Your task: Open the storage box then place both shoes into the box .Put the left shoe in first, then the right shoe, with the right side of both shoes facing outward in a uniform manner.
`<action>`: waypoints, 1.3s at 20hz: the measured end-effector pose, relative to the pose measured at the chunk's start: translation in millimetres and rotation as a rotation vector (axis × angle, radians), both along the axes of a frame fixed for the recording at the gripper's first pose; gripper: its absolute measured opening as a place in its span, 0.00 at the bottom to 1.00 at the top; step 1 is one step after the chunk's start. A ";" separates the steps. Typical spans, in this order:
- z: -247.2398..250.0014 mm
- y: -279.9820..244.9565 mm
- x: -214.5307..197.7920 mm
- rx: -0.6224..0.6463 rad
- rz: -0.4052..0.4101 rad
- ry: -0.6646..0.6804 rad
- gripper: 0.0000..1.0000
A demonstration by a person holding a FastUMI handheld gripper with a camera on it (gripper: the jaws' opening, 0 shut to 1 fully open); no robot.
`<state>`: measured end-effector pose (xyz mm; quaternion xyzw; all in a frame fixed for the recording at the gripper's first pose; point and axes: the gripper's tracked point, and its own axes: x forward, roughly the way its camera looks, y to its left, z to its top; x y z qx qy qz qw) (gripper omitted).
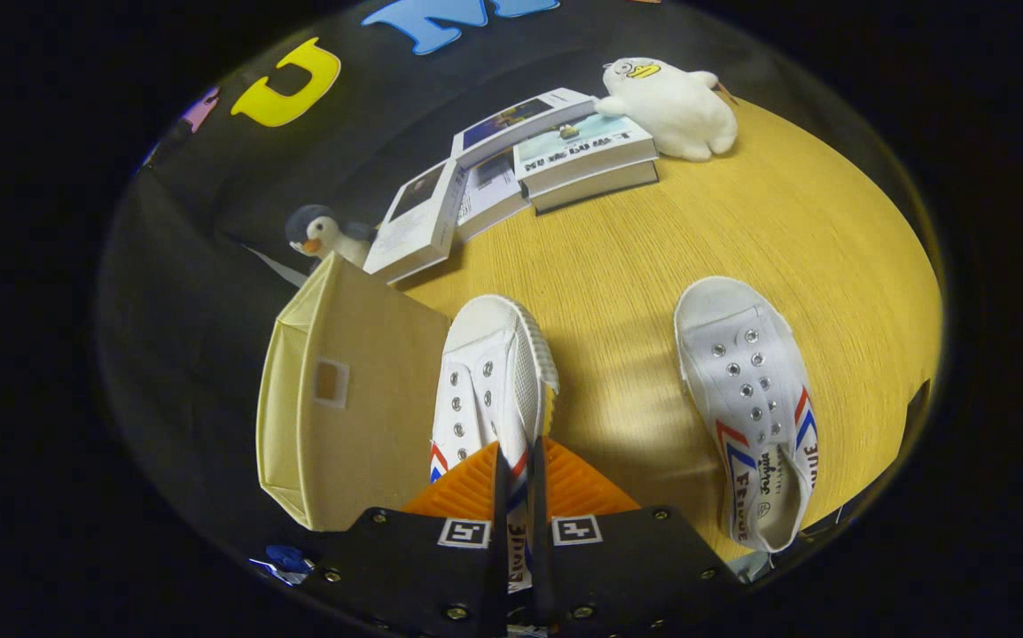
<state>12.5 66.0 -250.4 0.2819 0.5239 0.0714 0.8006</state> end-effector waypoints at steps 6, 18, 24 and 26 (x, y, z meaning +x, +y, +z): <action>60.5 11.3 20.2 0.026 0.010 -0.082 0.11; 119.6 83.5 51.0 0.087 0.073 -0.156 0.11; 115.2 132.5 64.7 0.090 0.110 -0.150 0.11; 111.7 146.0 70.1 0.085 0.112 -0.149 0.11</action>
